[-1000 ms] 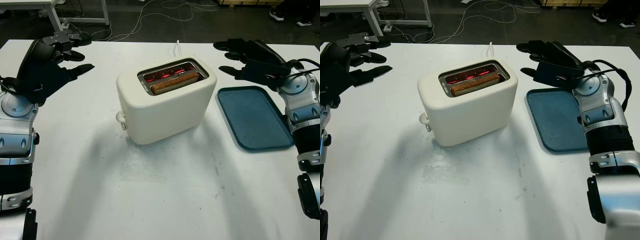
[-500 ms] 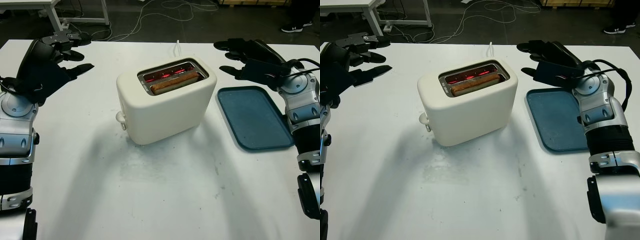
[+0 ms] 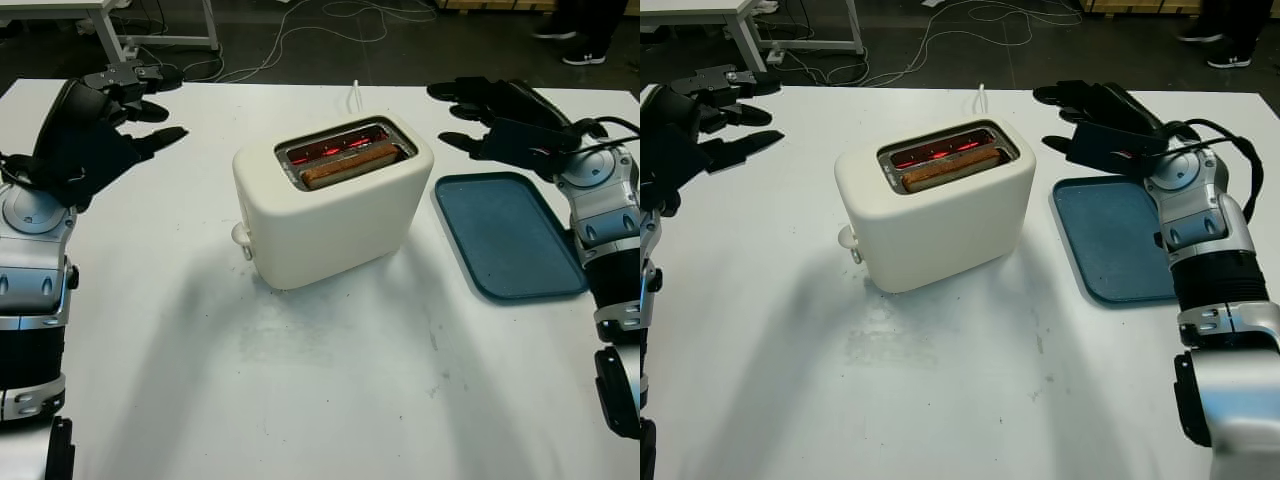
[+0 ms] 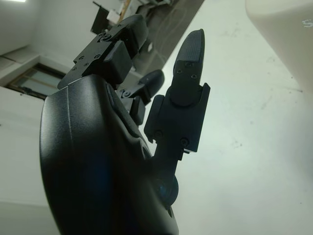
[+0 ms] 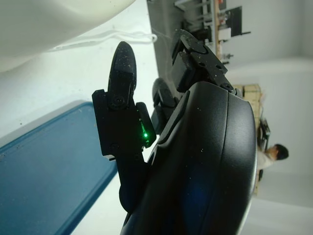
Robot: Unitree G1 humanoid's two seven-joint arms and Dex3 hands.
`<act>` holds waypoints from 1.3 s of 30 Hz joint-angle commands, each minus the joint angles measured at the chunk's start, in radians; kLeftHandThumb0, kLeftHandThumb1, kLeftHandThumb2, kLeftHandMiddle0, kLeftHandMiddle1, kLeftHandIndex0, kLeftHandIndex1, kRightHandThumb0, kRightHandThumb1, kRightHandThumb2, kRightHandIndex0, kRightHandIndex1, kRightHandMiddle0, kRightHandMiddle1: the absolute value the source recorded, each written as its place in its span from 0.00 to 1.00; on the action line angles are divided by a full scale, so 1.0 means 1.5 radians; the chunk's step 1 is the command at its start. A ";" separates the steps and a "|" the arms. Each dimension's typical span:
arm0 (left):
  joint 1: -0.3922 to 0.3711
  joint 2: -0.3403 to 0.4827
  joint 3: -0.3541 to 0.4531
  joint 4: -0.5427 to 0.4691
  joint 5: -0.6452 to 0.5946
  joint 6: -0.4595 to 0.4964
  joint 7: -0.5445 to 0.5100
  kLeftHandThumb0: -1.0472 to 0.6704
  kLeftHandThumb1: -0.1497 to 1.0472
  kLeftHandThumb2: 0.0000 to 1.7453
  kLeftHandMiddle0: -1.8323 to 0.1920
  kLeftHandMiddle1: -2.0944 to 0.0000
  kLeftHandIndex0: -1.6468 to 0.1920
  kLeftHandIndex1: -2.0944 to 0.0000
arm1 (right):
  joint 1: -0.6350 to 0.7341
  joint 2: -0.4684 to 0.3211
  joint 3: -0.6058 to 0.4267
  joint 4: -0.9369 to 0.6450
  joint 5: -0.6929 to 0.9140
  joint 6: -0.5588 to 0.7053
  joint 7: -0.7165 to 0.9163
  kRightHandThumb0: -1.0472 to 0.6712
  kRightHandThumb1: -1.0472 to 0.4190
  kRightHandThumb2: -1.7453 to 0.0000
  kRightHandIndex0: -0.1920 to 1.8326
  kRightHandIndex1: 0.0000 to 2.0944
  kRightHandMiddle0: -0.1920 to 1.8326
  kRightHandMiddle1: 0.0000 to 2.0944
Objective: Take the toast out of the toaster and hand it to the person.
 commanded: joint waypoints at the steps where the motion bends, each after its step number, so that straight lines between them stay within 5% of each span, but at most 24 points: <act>1: 0.002 0.003 0.000 0.001 0.002 -0.009 0.001 0.37 0.89 0.05 0.70 0.63 0.58 0.89 | 0.000 0.003 0.000 -0.013 0.007 0.005 0.003 0.43 0.09 0.76 0.27 0.00 0.27 0.00; 39: 0.009 -0.003 0.009 -0.011 -0.014 -0.012 0.006 0.38 0.89 0.05 0.71 0.63 0.58 0.90 | 0.013 -0.005 -0.002 -0.029 0.007 0.013 0.004 0.36 0.09 0.75 0.29 0.00 0.28 0.00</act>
